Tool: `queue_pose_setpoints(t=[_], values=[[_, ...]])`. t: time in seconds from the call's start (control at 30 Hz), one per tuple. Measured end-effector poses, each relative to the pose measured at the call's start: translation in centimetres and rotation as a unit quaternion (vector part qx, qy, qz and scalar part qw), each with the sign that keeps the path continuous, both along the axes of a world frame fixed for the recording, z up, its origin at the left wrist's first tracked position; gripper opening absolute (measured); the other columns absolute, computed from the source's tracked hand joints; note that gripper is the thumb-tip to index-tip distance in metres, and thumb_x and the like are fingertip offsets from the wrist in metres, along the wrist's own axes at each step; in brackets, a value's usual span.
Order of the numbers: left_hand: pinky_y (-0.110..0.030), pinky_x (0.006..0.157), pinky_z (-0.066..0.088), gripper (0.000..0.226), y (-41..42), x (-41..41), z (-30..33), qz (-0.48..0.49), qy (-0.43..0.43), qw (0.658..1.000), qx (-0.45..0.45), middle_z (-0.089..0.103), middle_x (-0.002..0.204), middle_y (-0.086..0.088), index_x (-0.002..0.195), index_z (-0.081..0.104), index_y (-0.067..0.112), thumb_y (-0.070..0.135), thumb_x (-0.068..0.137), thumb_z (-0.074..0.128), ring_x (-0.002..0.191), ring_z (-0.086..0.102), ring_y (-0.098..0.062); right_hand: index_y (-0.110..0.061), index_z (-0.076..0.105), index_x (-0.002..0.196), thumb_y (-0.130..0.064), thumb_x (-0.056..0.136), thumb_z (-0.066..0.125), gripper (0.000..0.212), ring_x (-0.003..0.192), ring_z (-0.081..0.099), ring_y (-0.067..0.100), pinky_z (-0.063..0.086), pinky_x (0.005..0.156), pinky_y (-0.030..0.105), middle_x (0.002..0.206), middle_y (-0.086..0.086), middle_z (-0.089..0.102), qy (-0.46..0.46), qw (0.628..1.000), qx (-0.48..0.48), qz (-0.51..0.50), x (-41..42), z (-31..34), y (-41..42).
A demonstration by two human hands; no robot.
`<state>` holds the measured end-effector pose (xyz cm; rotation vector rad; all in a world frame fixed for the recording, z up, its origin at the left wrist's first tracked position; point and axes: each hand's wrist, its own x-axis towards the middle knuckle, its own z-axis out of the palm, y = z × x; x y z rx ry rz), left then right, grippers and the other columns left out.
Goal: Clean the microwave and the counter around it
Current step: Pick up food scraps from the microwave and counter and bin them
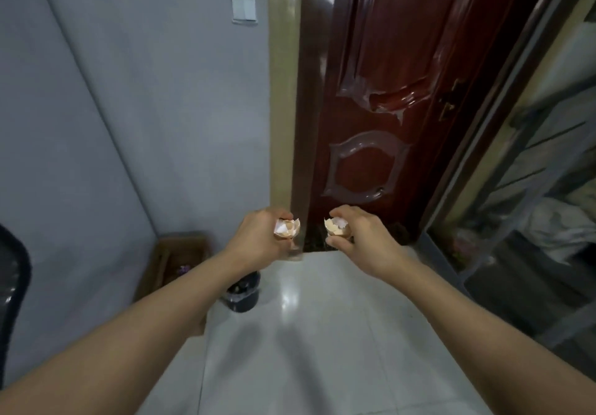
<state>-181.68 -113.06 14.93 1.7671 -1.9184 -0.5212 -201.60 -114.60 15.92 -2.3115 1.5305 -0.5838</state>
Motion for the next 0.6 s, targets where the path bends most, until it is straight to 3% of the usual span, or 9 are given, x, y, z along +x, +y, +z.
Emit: queue_pose_setpoints(t=[0.13, 0.37, 0.5, 0.6], values=[[-0.032, 0.088, 0.048, 0.039, -2.6, -0.1, -0.1, 0.064, -0.005, 0.998, -0.001, 0.067, 0.110, 0.000, 0.112, 0.063, 0.021, 0.019, 0.074, 0.074, 0.101, 0.059, -0.020, -0.015, 0.054, 0.121, -0.025, 0.084, 0.068, 0.041, 0.104, 0.054, 0.023, 0.044, 0.088, 0.033, 0.114, 0.006, 0.057, -0.008, 0.998, 0.018, 0.064, -0.1, -0.6, -5.5], [-0.019, 0.077, 0.040, 0.041, -9.1, 2.8, -2.1, 0.151, -0.016, 0.988, 0.011, 0.067, 0.112, -0.001, 0.114, 0.062, 0.020, 0.020, 0.075, 0.073, 0.105, 0.060, -0.020, -0.011, 0.054, 0.122, -0.022, 0.085, 0.066, 0.041, 0.101, 0.056, 0.024, 0.039, 0.082, 0.025, 0.118, 0.008, 0.057, -0.008, 0.987, 0.026, 0.161, 3.4, -2.5, -15.4], [-0.022, 0.085, 0.041, 0.043, -14.5, 5.3, -3.4, 0.188, -0.002, 0.982, 0.008, 0.066, 0.116, -0.002, 0.117, 0.062, 0.018, 0.018, 0.075, 0.072, 0.109, 0.059, -0.021, -0.015, 0.054, 0.122, -0.024, 0.085, 0.066, 0.040, 0.089, 0.054, 0.016, 0.045, 0.080, 0.027, 0.115, 0.004, 0.057, -0.006, 0.979, 0.029, 0.200, 6.8, -3.8, -21.7], [-0.024, 0.084, 0.044, 0.043, -18.2, 7.6, -4.2, 0.218, 0.010, 0.976, 0.020, 0.066, 0.115, -0.003, 0.117, 0.061, 0.018, 0.019, 0.076, 0.072, 0.105, 0.061, -0.022, -0.013, 0.054, 0.122, -0.024, 0.085, 0.067, 0.041, 0.091, 0.054, 0.016, 0.042, 0.080, 0.024, 0.115, 0.004, 0.058, 0.006, 0.973, 0.030, 0.230, 9.9, -4.5, -26.7]])
